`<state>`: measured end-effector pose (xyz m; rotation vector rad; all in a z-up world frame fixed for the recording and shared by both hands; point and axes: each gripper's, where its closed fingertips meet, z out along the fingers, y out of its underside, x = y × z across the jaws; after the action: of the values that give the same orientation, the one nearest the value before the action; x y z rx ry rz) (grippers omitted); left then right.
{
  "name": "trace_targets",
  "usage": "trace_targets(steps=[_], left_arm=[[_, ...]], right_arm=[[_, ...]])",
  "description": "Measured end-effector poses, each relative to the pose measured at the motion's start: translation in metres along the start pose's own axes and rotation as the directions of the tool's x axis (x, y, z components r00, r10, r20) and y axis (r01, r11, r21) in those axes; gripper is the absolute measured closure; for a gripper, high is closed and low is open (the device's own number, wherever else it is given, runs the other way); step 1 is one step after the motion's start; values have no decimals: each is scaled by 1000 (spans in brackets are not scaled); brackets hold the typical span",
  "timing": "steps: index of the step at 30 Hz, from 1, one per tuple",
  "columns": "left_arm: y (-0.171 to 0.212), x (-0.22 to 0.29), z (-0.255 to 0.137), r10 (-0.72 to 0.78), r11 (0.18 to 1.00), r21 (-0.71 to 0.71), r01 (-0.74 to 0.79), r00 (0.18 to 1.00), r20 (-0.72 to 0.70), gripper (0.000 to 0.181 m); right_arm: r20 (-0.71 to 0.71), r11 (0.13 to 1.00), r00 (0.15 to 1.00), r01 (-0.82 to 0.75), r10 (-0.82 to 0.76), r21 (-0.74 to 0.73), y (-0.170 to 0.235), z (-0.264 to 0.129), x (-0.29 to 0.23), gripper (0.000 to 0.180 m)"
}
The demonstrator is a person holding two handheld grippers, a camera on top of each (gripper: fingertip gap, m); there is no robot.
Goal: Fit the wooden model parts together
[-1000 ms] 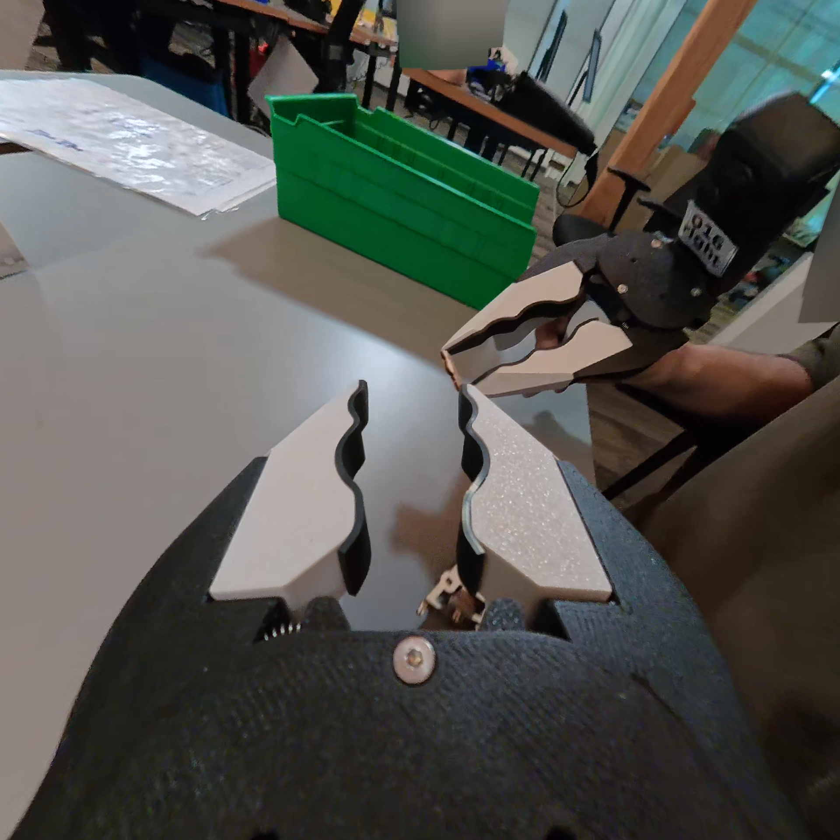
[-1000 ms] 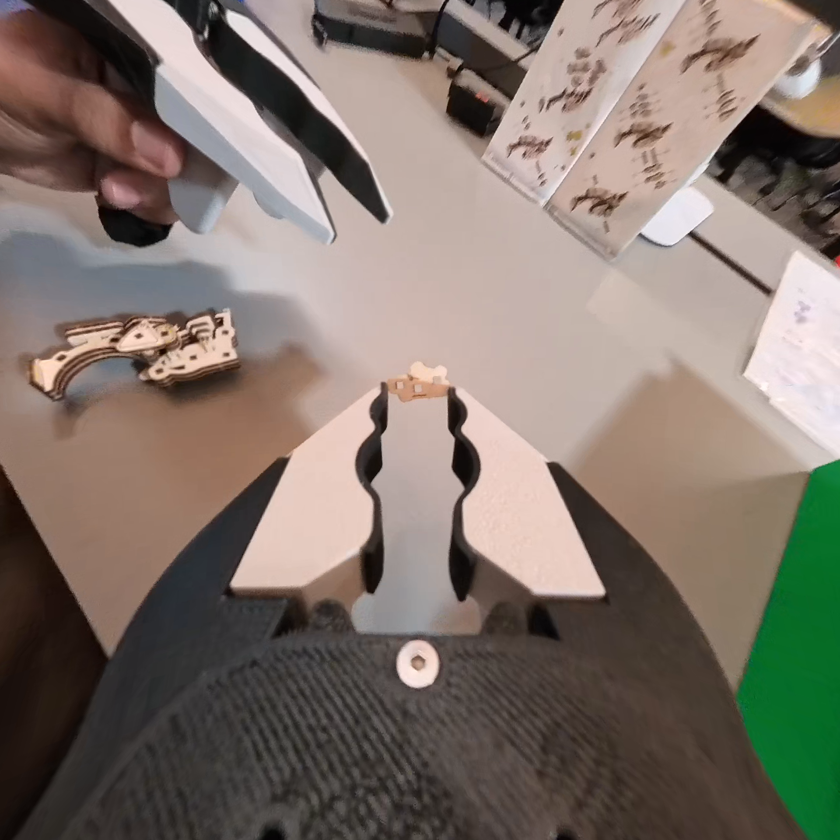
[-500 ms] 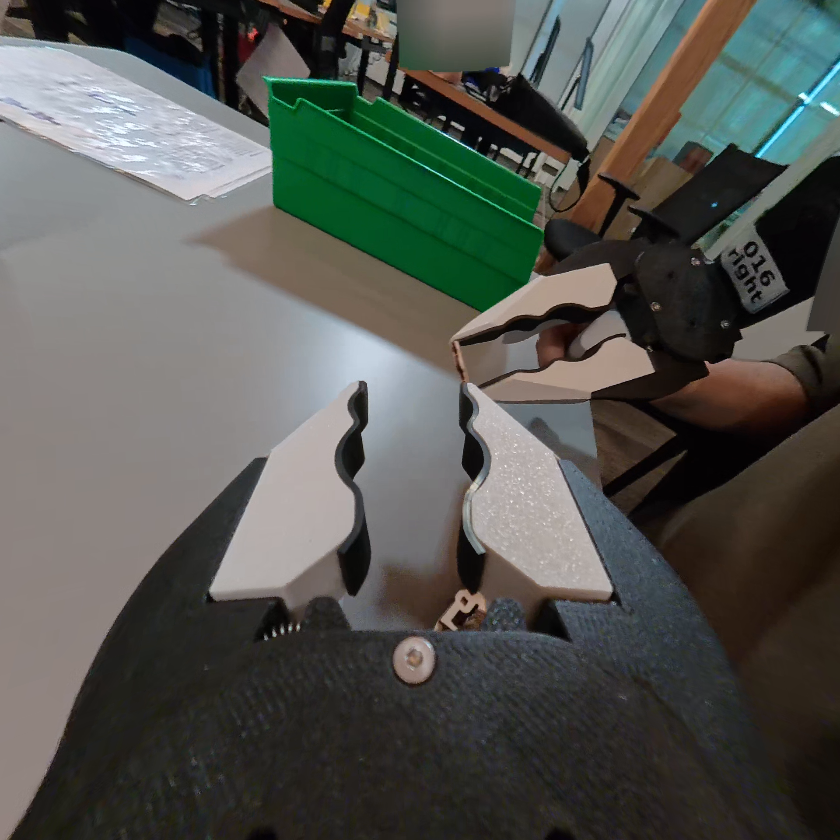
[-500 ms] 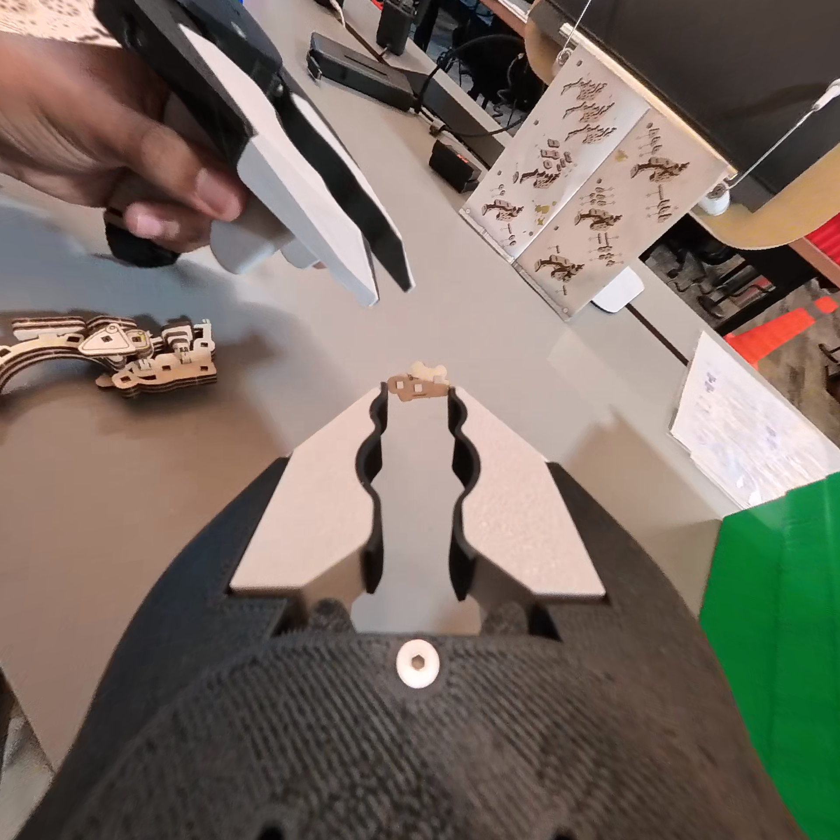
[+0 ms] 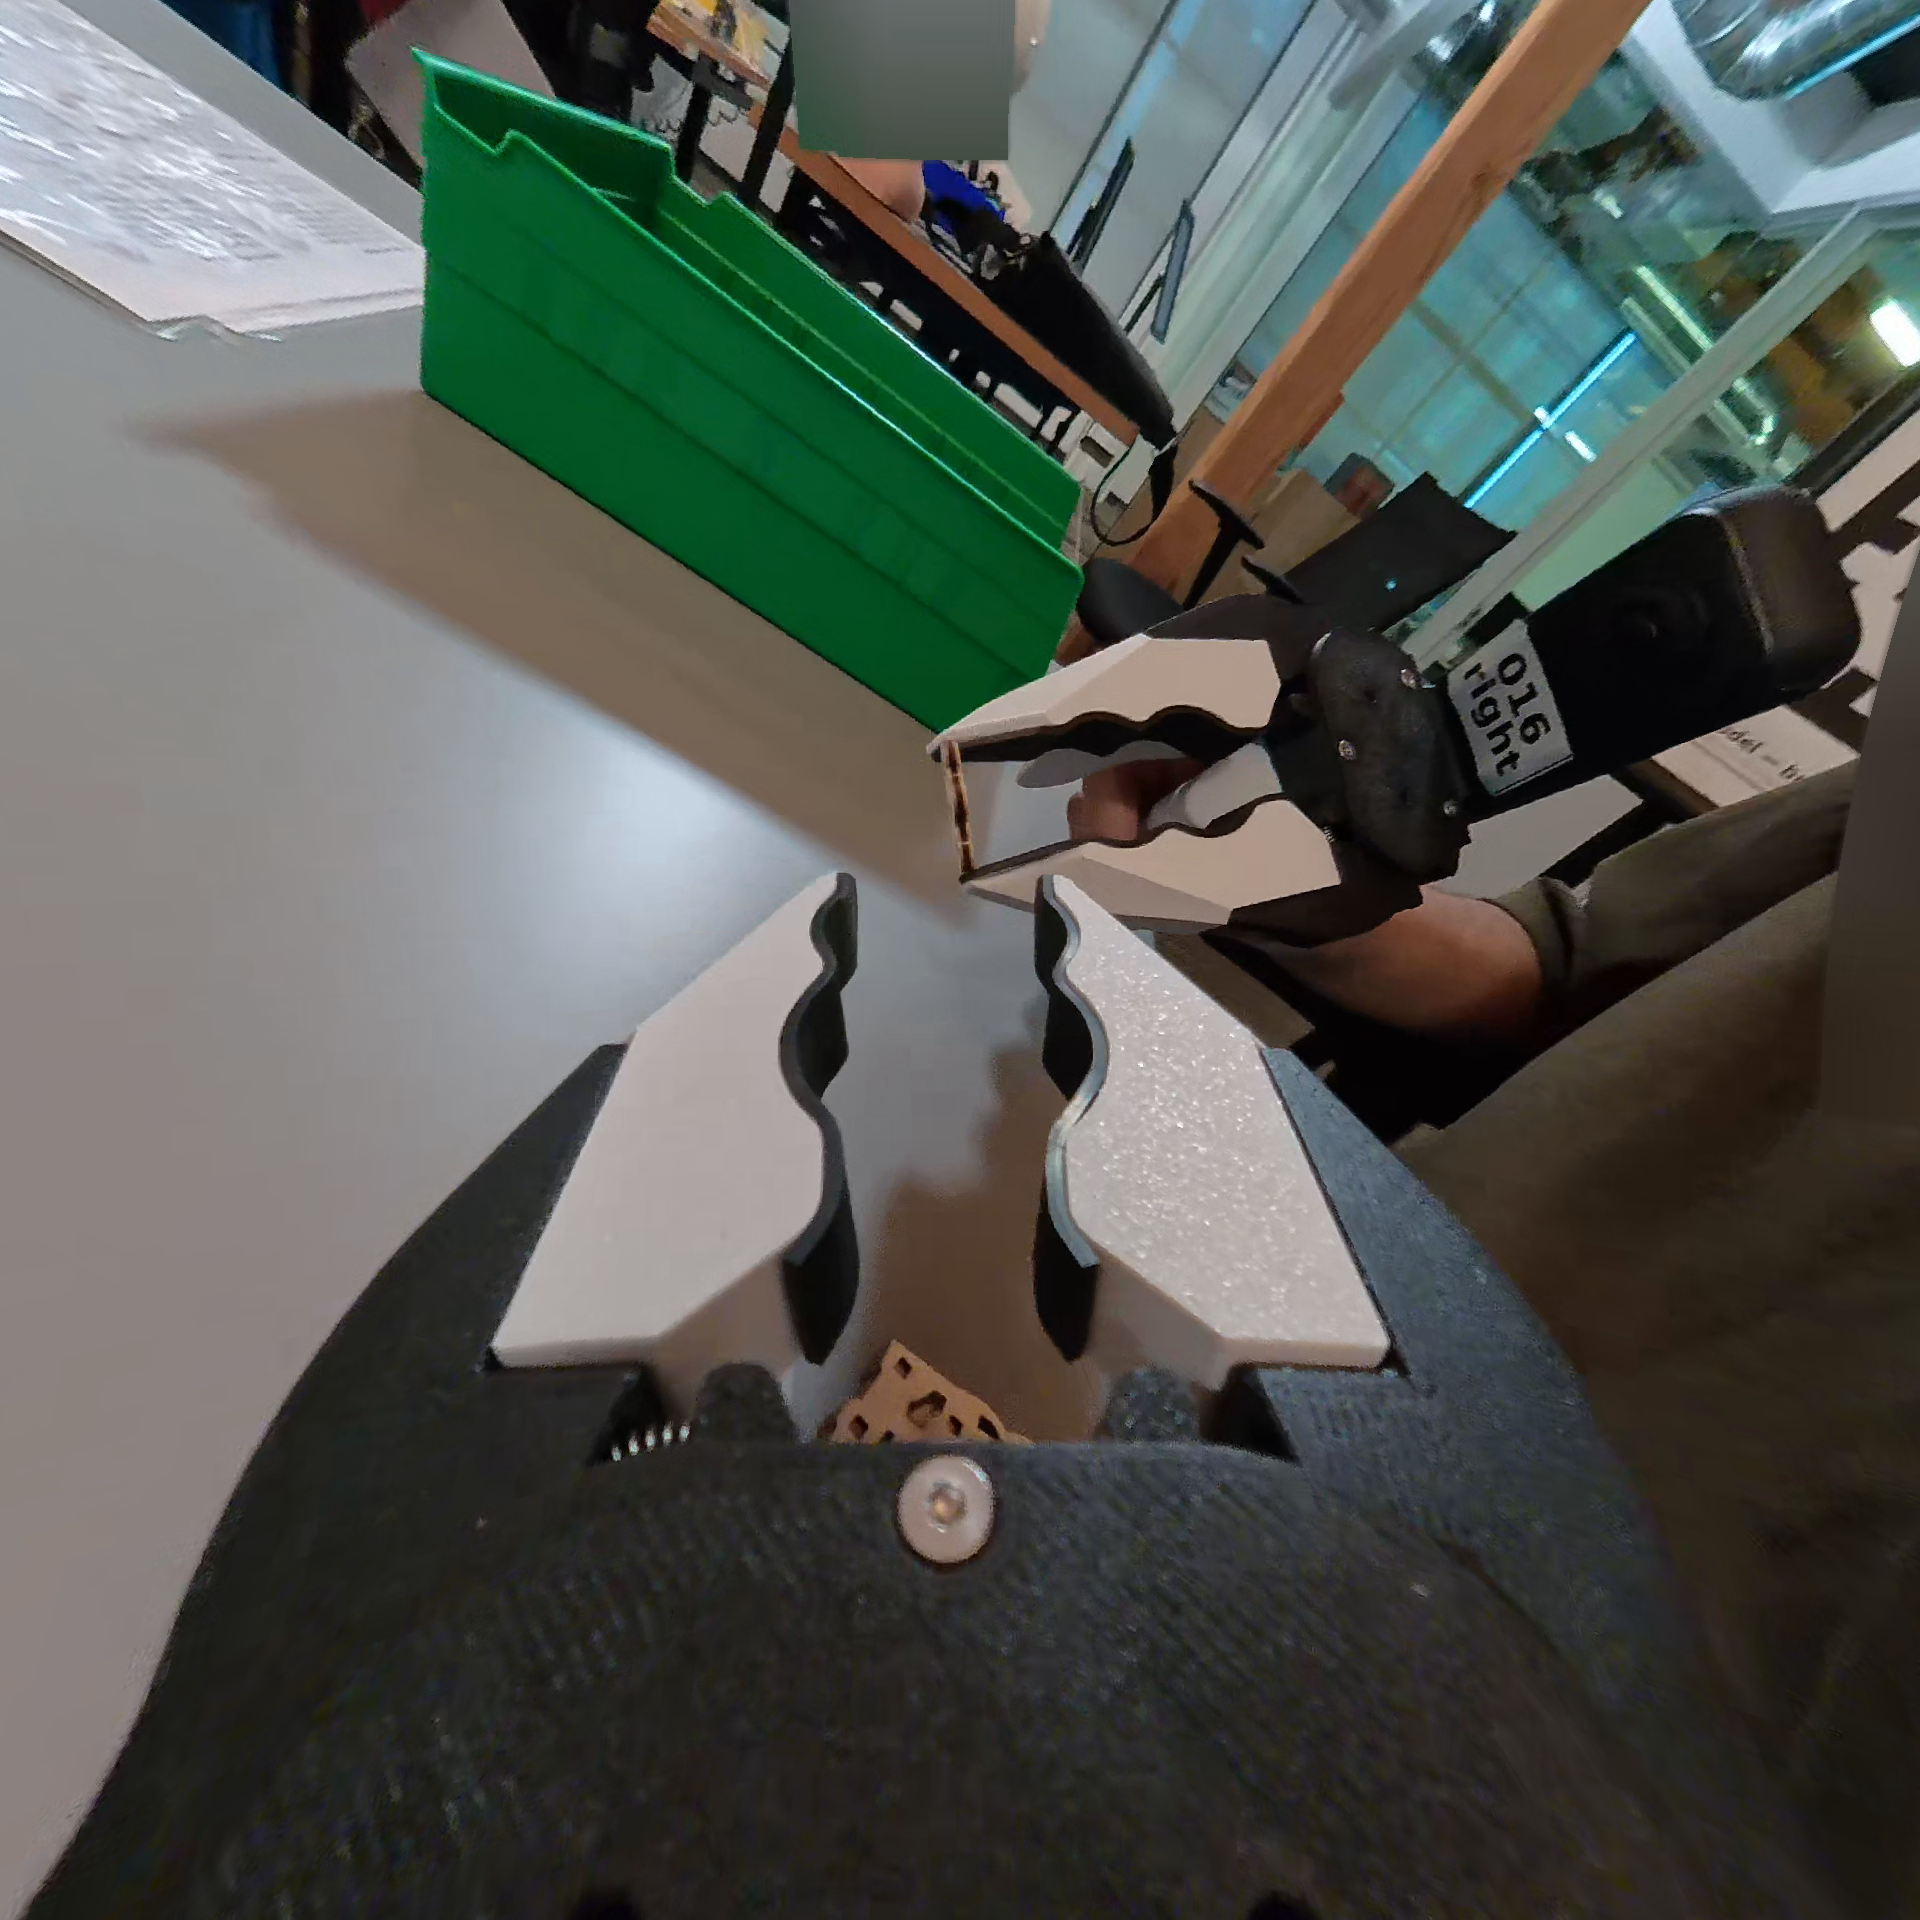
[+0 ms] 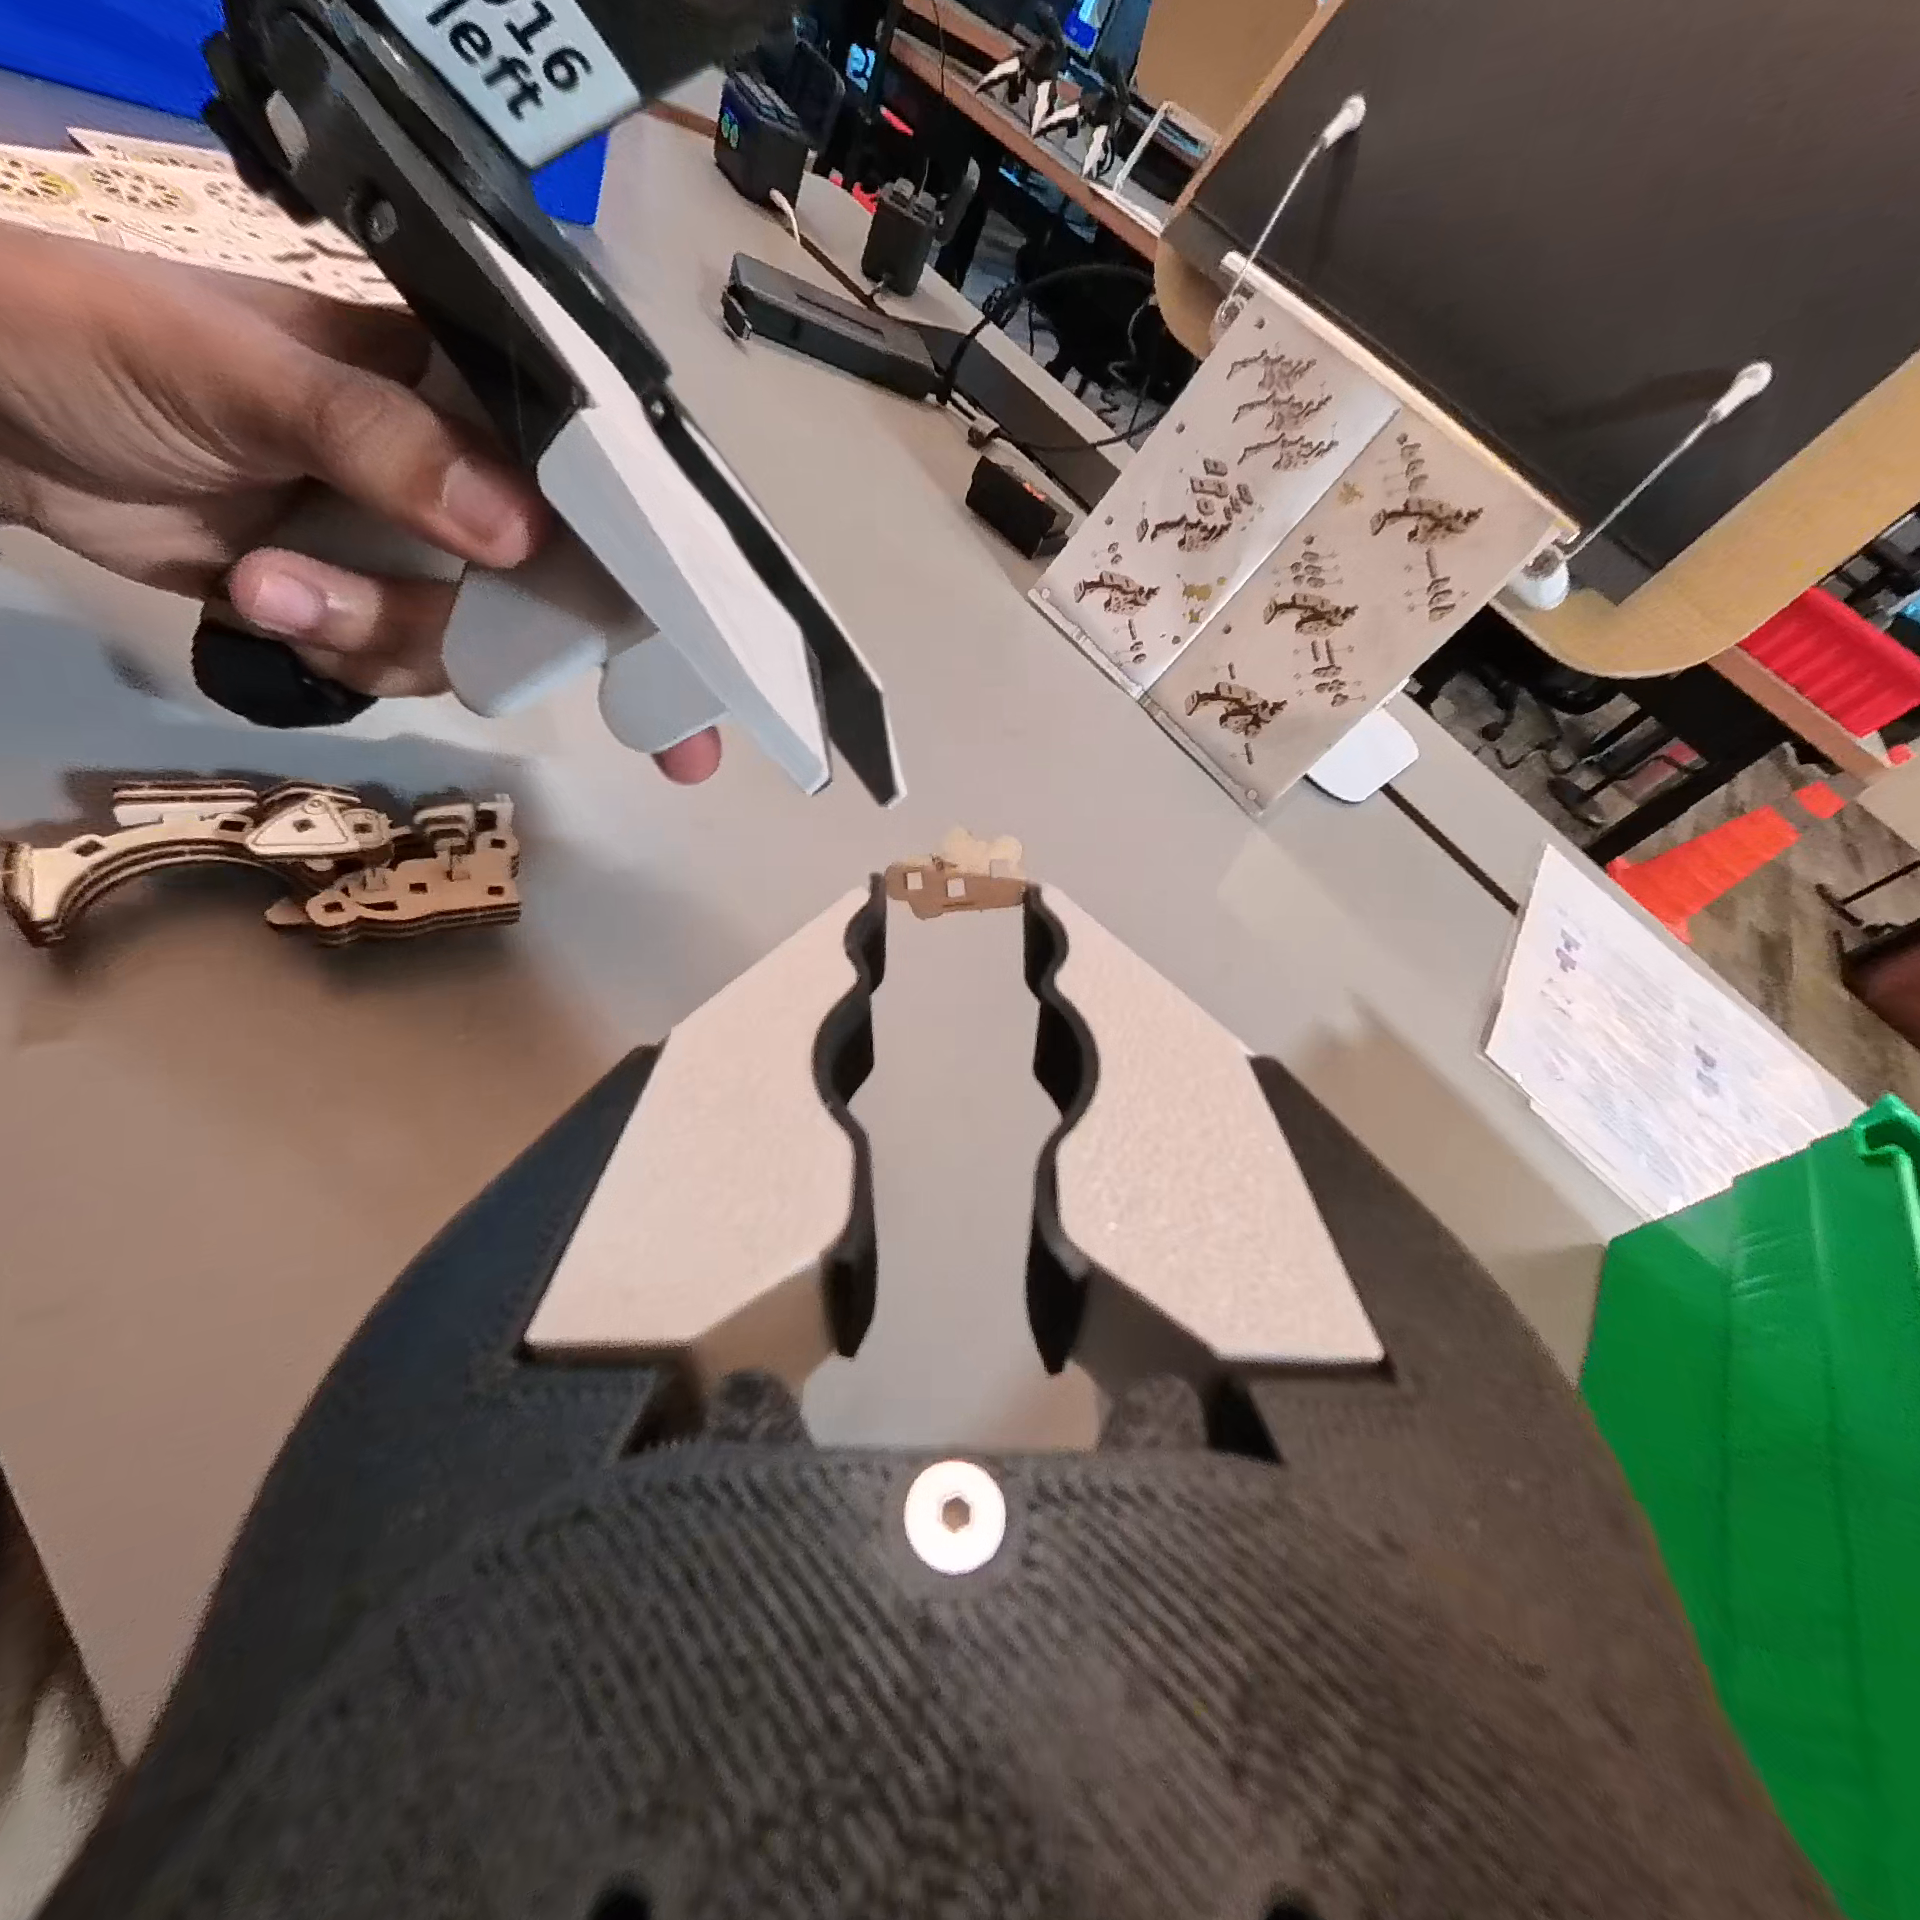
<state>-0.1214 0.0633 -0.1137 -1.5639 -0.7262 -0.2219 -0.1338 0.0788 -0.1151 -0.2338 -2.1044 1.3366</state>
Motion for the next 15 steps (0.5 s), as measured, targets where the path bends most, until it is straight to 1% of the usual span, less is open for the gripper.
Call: trace_targets(steps=[3,6,10,13,14,15], left_arm=[[5,4,-2,-14,1000,-12,14,999,-33,154],[10,7,-6,-51,999,-8,50,997,-54,154],[6,5,-17,-98,994,39,100,994,-56,158],[5,3,-22,-145,987,57,150,986,-77,159],[5,3,-23,-159,985,56,164,983,-89,165],[6,4,-25,-168,983,56,174,980,-104,175]], right_arm=[[1,999,1000,28,-28,22,-5,3,-4,155],[17,998,998,61,-62,23,-8,9,-11,155],[64,990,988,142,-143,25,-11,16,-27,155],[95,980,976,192,-197,58,-15,17,-38,155],[98,978,974,200,-205,66,-17,18,-39,155],[107,976,972,202,-210,76,-19,18,-42,155]])
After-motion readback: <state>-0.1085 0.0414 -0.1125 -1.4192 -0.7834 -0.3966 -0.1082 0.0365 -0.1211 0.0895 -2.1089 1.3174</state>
